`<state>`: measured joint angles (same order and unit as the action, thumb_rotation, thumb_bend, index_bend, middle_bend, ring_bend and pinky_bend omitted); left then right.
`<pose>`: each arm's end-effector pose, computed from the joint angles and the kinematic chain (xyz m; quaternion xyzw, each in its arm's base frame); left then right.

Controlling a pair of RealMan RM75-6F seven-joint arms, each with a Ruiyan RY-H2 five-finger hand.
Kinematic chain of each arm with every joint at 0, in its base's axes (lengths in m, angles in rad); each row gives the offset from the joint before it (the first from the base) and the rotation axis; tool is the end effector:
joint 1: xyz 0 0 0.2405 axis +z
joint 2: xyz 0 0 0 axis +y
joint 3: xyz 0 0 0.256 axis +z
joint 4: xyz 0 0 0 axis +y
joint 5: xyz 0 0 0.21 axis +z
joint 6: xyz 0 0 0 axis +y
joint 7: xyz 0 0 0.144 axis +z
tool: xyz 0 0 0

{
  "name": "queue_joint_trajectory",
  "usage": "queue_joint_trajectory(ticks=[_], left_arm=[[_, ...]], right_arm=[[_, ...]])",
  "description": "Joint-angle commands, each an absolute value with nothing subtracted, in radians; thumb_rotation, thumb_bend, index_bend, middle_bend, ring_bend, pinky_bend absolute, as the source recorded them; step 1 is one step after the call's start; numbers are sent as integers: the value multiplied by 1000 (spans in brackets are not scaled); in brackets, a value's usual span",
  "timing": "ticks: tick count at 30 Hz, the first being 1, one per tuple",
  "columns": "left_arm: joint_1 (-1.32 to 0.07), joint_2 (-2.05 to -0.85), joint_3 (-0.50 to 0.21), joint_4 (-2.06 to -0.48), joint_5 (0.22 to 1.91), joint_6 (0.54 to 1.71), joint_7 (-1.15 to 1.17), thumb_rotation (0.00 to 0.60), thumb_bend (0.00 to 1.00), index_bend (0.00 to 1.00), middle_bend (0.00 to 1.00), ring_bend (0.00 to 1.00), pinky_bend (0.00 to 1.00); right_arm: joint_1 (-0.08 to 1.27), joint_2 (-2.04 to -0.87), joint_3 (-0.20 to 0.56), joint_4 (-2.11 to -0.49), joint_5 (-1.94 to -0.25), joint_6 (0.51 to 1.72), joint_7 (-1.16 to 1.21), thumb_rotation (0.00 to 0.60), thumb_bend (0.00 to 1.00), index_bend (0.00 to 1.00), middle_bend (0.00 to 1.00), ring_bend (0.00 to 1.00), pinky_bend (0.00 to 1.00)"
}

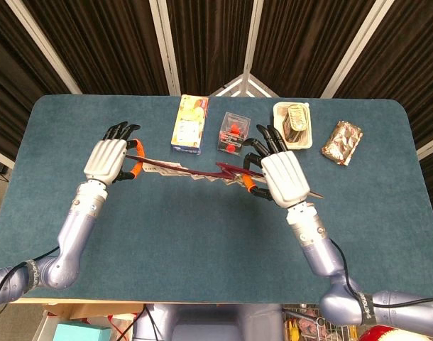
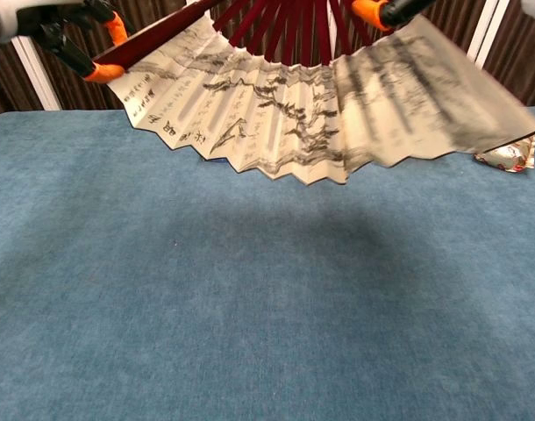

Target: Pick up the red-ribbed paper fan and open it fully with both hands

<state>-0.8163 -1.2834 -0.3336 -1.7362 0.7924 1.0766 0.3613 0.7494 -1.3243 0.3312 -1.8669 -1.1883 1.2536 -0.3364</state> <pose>-0.1119 0.3818 0.0913 -0.6346 -0.4262 -0.4385 0.4727 -0.0609 -0.3355 0.0995 0.6459 -0.3127 0.5598 0.4144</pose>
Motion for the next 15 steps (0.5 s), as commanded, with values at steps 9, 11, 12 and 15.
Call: queue_joint_trajectory(ticks=[9, 11, 12, 15], left_arm=[[-814, -1262, -330, -1766, 810, 1099, 366, 600, 584, 719, 109, 0, 0], [-816, -1266, -329, -1767, 809, 1102, 370, 600, 584, 719, 108, 0, 0], [-817, -1269, -328, -1767, 810, 1104, 372, 600, 584, 719, 108, 0, 0], [-821, -1277, -322, -1763, 819, 1111, 379, 600, 584, 719, 108, 0, 0]], right_arm=[[713, -1266, 269, -1791, -1327, 1254, -311, 600, 561, 724, 284, 28, 0], [709, -1267, 265, -1784, -1335, 1255, -304, 600, 560, 724, 284, 28, 0], [708, -1269, 264, -1780, -1339, 1256, -302, 600, 560, 725, 284, 28, 0], [702, -1271, 257, -1764, -1353, 1258, -299, 600, 560, 728, 285, 28, 0]])
